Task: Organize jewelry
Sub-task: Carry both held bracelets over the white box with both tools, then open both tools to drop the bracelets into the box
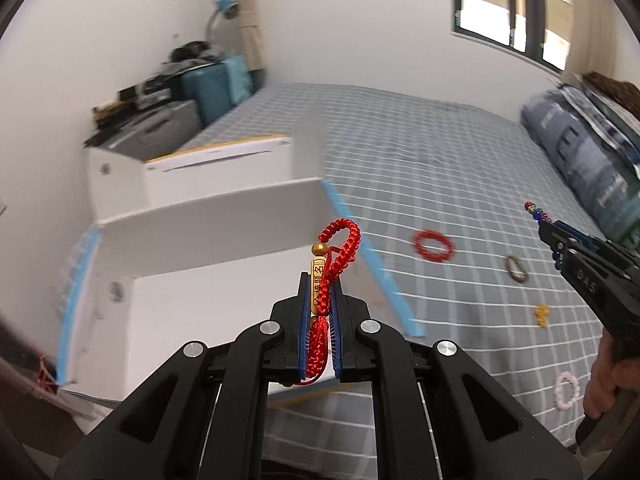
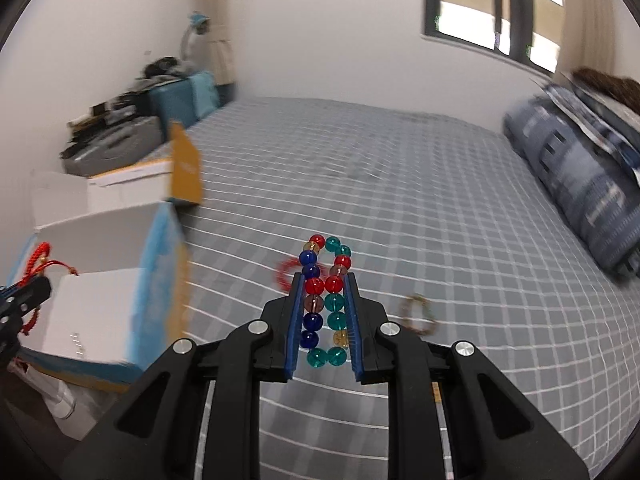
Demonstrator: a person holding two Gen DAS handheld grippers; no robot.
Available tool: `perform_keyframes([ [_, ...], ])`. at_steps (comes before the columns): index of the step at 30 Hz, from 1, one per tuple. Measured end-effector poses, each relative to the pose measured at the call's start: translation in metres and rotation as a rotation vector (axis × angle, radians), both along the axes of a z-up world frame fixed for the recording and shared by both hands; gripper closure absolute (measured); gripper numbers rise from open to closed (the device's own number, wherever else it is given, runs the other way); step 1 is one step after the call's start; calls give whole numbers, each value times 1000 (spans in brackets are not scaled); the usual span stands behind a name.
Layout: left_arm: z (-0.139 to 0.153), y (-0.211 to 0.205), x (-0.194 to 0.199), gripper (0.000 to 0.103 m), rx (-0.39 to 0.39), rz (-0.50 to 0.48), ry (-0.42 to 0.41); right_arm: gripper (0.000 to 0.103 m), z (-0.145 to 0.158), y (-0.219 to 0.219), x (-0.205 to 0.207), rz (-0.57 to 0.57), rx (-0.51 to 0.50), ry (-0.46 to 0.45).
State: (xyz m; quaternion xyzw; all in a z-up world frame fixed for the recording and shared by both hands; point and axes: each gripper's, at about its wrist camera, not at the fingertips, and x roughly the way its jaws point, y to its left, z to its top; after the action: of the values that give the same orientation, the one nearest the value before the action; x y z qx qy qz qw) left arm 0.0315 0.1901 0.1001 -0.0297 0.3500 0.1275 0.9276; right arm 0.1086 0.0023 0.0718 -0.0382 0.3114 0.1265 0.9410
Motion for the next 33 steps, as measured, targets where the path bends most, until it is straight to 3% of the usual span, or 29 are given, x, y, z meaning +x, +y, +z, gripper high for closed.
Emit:
perform_keyframes([
  [8, -7, 86, -26, 95, -40, 152, 56, 85, 15, 108, -28, 170, -11, -3],
  [15, -26, 131, -38, 95, -84, 229, 131, 85, -3, 185, -40, 288, -59, 82],
  [24, -48, 156, -23, 95, -148, 241, 226, 85, -37, 220, -26, 296, -95, 244],
  [33, -65, 168, -15, 95, -170, 243, 283, 85, -59, 233, -20, 293, -111, 318],
])
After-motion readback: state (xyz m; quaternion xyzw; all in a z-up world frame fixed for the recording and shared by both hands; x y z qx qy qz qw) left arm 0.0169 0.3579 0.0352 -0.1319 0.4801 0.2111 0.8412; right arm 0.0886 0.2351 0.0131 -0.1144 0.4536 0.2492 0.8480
